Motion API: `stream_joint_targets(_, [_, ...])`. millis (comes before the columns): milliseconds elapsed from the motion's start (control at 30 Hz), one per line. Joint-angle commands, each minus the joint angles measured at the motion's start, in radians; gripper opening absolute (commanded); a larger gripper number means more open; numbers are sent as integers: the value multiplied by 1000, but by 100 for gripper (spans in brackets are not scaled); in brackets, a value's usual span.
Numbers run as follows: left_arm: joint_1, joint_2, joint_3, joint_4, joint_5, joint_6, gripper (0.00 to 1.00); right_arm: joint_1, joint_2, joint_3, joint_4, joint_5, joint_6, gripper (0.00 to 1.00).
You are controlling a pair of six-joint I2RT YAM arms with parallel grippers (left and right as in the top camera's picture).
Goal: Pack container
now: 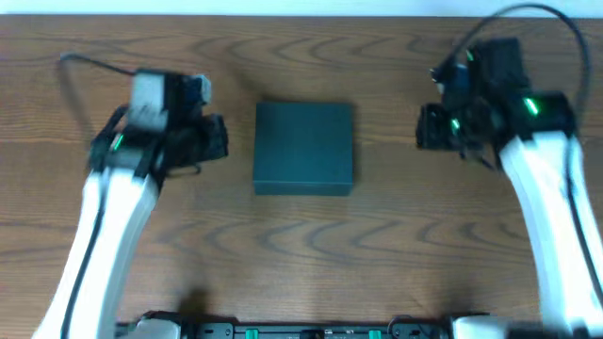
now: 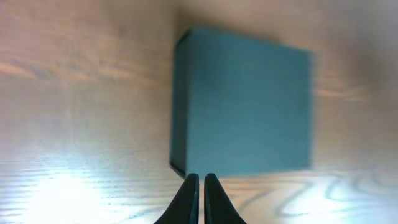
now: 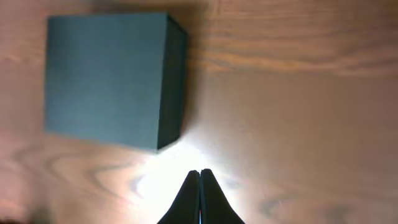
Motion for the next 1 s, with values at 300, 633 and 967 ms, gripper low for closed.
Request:
stream_joint_targets(300, [-8,-568,-396,-24,86,66,6,13,-956,-519,-8,-53,64,13])
stream_joint_targets(633, [-8,-575,-399,-142,74,-47,95,13,-1161,-525,-183,-53,177,99])
stream_joint_targets(967, [-8,-575,-399,-144,75,-47,95,13,-1161,-525,-225,-53,177,99])
